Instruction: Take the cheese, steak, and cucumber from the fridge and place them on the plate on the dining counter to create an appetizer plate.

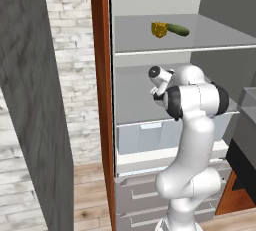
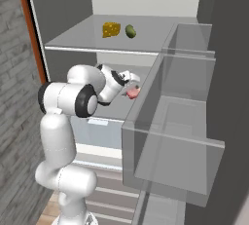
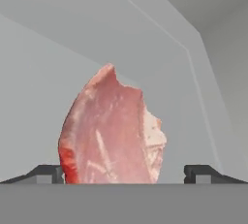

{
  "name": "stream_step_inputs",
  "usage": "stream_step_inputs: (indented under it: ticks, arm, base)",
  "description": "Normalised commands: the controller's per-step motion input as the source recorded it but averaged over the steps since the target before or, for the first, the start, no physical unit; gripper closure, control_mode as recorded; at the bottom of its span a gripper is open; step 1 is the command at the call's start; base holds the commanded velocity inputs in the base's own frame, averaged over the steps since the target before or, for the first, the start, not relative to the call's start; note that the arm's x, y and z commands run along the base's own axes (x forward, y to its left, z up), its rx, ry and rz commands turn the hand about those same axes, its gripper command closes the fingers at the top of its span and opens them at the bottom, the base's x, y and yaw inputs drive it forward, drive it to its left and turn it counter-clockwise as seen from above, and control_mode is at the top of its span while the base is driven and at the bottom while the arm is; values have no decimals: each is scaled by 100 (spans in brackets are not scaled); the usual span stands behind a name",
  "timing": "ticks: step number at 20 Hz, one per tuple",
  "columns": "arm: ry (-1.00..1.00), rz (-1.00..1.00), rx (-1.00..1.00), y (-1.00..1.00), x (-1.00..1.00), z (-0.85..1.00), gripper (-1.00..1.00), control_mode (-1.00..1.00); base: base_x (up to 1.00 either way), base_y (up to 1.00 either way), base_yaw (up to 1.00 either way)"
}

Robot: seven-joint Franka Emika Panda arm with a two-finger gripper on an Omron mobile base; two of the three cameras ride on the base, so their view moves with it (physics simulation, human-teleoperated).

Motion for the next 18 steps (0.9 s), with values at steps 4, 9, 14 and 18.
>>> stream_step_inputs:
  ticks: [4,9,14,18]
  arm:
    - [0,0,0,-2,27,-44,100,-100]
    - [0,0,0,-6,2,-46,100,-100]
    - [0,0,0,0,4,-22,100,-100]
    - [0,0,0,0,5,0,100,-100]
  base:
    - [0,0,0]
    - [0,0,0]
    - [0,0,0]
    - [0,0,0]
